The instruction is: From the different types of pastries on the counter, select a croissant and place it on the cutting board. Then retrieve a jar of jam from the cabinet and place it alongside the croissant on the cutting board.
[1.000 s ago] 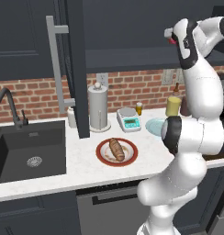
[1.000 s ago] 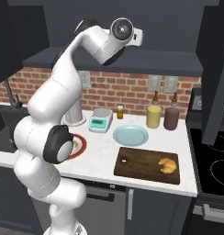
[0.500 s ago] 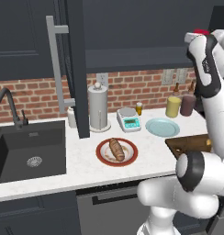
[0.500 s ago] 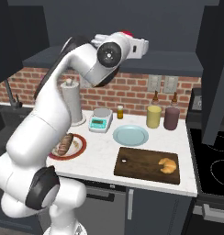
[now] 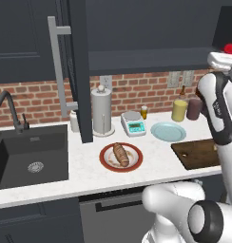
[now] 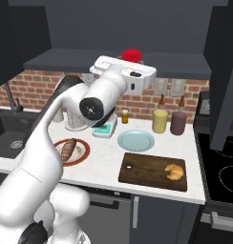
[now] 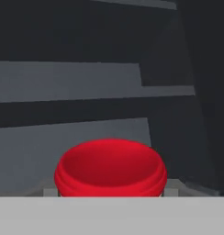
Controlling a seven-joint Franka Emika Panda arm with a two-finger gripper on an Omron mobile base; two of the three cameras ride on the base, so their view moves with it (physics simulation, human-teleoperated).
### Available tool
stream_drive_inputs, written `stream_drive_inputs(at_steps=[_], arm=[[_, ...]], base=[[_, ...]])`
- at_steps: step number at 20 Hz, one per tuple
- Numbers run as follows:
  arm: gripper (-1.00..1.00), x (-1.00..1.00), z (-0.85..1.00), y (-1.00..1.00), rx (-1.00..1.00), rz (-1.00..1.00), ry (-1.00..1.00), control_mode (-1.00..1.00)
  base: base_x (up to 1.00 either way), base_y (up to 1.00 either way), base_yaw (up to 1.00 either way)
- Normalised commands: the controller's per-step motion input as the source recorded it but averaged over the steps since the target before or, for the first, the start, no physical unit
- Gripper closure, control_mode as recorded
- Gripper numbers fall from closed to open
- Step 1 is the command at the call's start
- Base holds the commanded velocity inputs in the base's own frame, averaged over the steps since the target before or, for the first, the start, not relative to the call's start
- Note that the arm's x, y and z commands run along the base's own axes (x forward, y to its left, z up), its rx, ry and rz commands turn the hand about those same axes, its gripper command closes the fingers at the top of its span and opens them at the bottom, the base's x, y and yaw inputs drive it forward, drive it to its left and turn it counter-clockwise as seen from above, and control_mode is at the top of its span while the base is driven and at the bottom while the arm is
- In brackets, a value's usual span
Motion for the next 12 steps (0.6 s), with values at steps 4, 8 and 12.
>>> stream_drive_inputs(at_steps=[4,8,12], arm=[[1.00,-1.00,-0.04,0.15,0.00,-0.32,0.00,-1.00],[1.00,-1.00,-0.24,0.44,0.00,-0.39,0.00,-1.00],[1.00,-1.00,-0.42,0.44,0.00,-0.38,0.04,-1.00]], base=[[0.00,0.00,0.00],[0.00,0.00,0.00],[0.00,0.00,0.00]])
